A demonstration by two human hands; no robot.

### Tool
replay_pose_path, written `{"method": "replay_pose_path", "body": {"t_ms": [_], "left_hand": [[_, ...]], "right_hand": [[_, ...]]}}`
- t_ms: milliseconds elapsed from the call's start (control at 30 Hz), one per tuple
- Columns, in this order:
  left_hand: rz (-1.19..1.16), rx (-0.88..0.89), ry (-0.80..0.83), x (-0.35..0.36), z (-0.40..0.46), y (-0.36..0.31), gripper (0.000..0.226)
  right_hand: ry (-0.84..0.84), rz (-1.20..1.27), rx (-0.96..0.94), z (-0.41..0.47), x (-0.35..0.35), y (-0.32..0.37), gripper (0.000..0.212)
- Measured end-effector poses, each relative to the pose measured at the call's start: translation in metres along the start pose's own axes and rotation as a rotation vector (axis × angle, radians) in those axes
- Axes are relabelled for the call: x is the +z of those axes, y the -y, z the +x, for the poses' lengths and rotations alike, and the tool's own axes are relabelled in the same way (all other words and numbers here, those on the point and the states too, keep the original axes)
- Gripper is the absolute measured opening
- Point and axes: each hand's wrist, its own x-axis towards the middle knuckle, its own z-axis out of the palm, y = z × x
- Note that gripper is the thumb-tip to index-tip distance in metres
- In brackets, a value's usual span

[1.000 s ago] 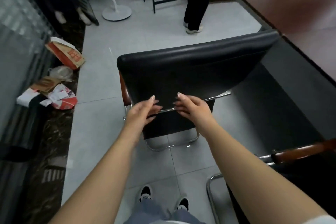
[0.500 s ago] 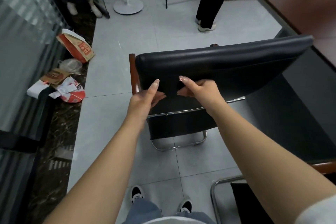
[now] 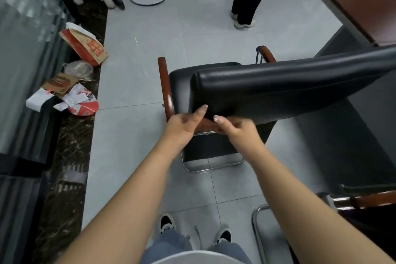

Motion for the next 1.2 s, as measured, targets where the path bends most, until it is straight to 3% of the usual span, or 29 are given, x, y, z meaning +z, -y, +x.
{"method": "replay_pose_path", "body": {"t_ms": [167, 300, 567, 833, 933, 1200], "left_hand": [[-0.025, -0.001, -0.051, -0.053, 0.004, 0.019, 0.033], [-0.089, -0.139, -0.100, -0.106, 0.010, 0.049, 0.024], [-0.019, -0.292, -0.032, -0.180, 0.058, 0.068, 0.026], [0.101, -0.392, 0.104, -0.186, 0.195, 0.050, 0.030], [0.155, -0.415, 0.159, -0.178, 0.251, 0.039, 0.029], [0.345, -0.541, 0.208, -0.167, 0.320, 0.069, 0.042]], "right_hand": [[-0.123, 0.159, 0.109, -0.001, 0.057, -0.015, 0.014], [-0.007, 0.078, 0.170, 0.009, 0.112, -0.027, 0.013], [-0.051, 0.030, 0.260, 0.083, 0.178, -0.029, 0.038], [-0.194, -0.029, 0.448, 0.198, 0.187, -0.071, 0.044], [-0.277, -0.009, 0.552, 0.234, 0.184, -0.084, 0.061], [-0.179, 0.014, 0.799, 0.252, 0.175, -0.109, 0.063]]}}
